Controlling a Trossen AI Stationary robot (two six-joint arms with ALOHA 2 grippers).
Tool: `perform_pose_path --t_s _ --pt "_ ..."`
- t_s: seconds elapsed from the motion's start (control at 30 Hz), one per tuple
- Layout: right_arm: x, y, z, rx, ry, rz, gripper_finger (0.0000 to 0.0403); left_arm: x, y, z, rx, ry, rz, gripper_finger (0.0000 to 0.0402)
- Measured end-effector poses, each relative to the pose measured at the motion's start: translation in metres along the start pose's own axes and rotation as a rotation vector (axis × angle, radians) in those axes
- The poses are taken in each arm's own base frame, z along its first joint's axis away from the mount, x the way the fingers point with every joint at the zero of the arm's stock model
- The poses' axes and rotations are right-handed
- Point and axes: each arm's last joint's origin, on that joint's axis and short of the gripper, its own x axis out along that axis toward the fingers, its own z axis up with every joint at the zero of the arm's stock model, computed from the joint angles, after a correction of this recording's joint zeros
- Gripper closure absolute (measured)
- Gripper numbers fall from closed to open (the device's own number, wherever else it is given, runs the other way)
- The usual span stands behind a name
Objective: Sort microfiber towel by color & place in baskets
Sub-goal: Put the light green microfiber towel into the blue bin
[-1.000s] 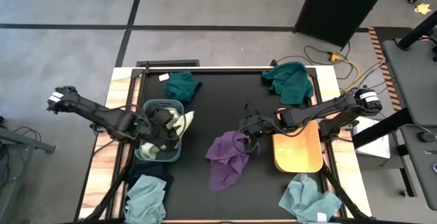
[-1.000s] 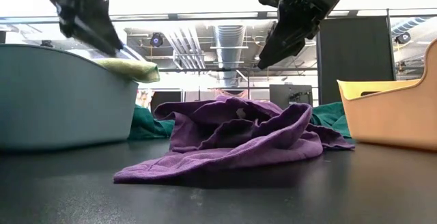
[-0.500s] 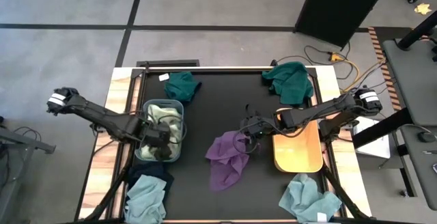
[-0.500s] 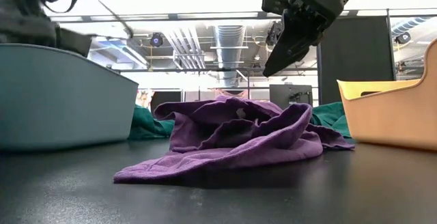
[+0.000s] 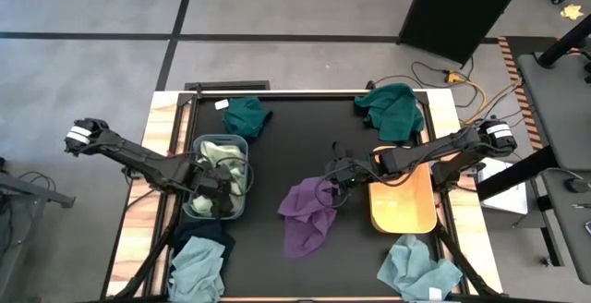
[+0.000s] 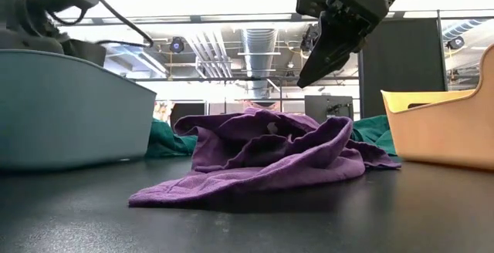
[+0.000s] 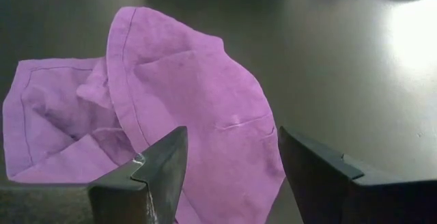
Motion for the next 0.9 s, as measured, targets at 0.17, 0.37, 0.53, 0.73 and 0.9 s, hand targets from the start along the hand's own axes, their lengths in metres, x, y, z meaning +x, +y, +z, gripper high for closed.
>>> perform_pose_path --t_s 0.17,0.37,0.53,0.73,0.9 --pt "0.0 0.0 0.0 0.0 0.0 0.0 0.0183 -0.037 -0.003 0.009 0.013 0.046 0.025 0.0171" --pt "0.0 0.0 0.001 0.013 -0.005 0.001 0.0183 -0.095 -0.008 0.028 0.031 -0.046 0.078 0.0171" --pt "0.001 0.0 -0.001 0.028 -0.003 0.0 0.0183 -0.106 -0.024 0.048 0.144 -0.297 -0.001 0.0171" --pt "0.002 0.0 -0.003 0.042 -0.002 0.0 0.0183 -0.067 -0.016 0.041 0.173 -0.226 0.089 0.0171" --pt "0.002 0.0 -0.003 0.043 -0.009 0.002 0.0184 -0.025 0.009 0.02 0.09 -0.106 0.189 0.0171"
